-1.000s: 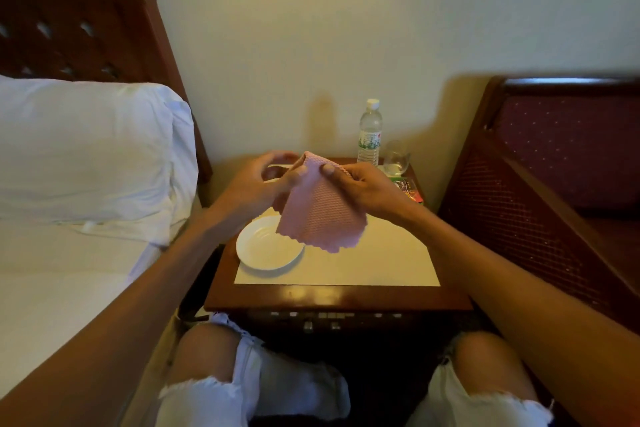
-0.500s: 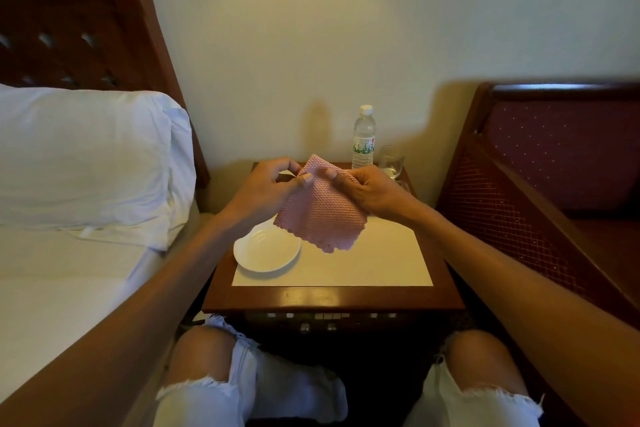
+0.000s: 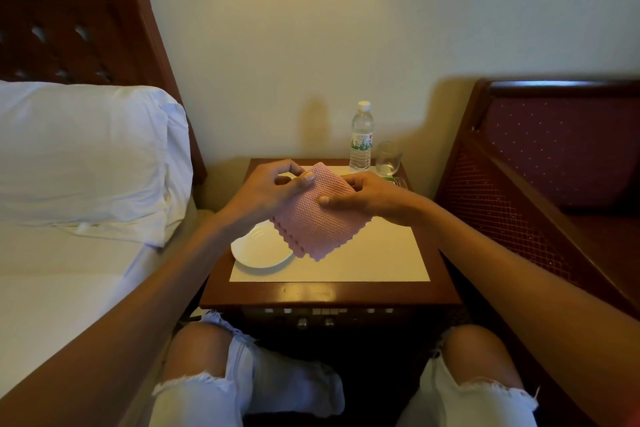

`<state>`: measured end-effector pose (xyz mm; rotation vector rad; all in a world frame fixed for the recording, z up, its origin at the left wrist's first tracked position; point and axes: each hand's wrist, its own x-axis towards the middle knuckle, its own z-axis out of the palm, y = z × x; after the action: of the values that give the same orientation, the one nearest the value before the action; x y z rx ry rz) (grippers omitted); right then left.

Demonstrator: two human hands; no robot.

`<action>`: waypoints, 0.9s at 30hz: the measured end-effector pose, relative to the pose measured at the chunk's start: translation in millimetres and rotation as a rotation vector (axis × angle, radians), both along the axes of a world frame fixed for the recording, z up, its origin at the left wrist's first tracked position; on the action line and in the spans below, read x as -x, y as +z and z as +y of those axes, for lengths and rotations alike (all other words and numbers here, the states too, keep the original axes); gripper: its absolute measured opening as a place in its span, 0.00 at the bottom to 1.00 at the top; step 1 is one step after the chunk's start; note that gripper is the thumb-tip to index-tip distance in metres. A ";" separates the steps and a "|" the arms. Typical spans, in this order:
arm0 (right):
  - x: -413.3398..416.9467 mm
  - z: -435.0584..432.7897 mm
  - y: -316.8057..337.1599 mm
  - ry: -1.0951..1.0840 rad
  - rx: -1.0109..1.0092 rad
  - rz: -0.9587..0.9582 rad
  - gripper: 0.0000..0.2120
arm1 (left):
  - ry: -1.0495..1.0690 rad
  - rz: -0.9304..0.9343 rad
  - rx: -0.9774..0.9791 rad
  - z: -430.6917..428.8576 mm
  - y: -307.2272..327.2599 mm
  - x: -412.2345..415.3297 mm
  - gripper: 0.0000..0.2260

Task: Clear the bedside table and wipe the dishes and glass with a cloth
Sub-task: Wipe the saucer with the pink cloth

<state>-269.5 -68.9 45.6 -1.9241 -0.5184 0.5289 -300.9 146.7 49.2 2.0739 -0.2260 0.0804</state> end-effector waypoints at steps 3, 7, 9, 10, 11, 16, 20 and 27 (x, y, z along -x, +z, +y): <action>0.6 2.4 -4.1 -0.015 -0.055 0.058 0.11 | 0.056 -0.013 0.035 5.1 -9.2 -1.5 0.10; -2.3 -3.2 -8.5 -0.136 -0.120 0.088 0.04 | 0.243 0.045 0.040 30.1 -43.2 -15.1 0.13; -6.0 -8.4 -10.7 -0.193 -0.169 0.122 0.05 | 0.369 0.100 -0.154 51.6 -70.9 -23.3 0.13; -8.5 -10.4 -12.4 -0.214 -0.195 0.140 0.07 | 0.433 0.144 -0.246 62.4 -85.1 -25.5 0.14; -10.7 -12.2 -13.8 -0.235 -0.209 0.151 0.09 | 0.480 0.182 -0.324 71.2 -98.3 -26.5 0.16; -17.4 -9.7 -26.2 -0.331 -0.187 0.146 0.16 | 0.511 0.358 -0.415 83.4 -141.6 -25.7 0.21; -15.9 -2.4 -31.7 -0.366 -0.177 0.144 0.12 | 0.569 0.391 -0.406 76.5 -146.0 -31.8 0.16; -18.2 -6.8 -23.8 -0.507 -0.147 0.017 0.11 | 0.527 0.312 -0.072 49.7 -111.0 -32.8 0.09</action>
<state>-251.3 -75.7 21.8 -1.8172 -0.0450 0.1724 -268.1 196.5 -61.9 2.1353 0.5169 0.0661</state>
